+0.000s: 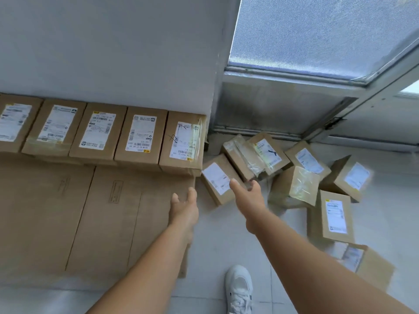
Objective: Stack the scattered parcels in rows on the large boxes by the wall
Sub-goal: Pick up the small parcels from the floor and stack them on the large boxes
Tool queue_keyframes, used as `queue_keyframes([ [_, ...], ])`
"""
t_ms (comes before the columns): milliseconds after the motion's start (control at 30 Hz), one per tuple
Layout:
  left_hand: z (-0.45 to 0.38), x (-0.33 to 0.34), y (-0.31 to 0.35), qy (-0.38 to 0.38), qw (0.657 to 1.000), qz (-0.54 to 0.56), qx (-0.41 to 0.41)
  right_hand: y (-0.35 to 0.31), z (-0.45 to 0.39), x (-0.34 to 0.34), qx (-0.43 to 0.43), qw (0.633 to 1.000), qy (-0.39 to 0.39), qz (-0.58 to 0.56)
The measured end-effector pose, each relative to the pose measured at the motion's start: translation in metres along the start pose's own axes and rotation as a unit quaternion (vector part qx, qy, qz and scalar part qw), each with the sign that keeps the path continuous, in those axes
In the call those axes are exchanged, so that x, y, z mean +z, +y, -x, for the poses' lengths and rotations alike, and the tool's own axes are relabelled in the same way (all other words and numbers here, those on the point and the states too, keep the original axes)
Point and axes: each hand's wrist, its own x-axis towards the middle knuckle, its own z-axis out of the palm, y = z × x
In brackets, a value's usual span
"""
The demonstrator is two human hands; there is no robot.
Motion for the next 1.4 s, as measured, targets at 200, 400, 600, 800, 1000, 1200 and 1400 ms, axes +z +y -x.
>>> queue_keyframes([
  [200,0.007,0.048,-0.029,-0.010,0.997,-0.071,-0.001,0.016,-0.020,-0.050,-0.016,1.000,-0.005,0.010],
  [400,-0.010,0.106,-0.032,0.020,0.995,-0.101,-0.011,0.027,-0.080,-0.099,-0.039,0.996,-0.043,0.064],
  [600,-0.047,0.140,-0.033,0.070,0.991,-0.114,-0.009,0.030,-0.141,-0.123,-0.073,0.984,-0.093,0.134],
  [800,-0.123,0.157,-0.045,0.082,0.989,-0.121,0.000,0.035,-0.216,-0.099,-0.105,0.962,-0.088,0.236],
  [1000,-0.206,0.160,-0.066,0.097,0.989,-0.114,-0.011,0.042,-0.298,-0.054,-0.160,0.921,-0.038,0.353],
  [1200,-0.258,0.154,-0.089,0.094,0.989,-0.106,-0.041,0.051,-0.341,-0.025,-0.177,0.857,0.011,0.484],
  [1400,-0.276,0.156,-0.104,0.011,0.999,-0.031,-0.041,0.065,-0.355,-0.018,-0.214,0.835,0.060,0.502],
])
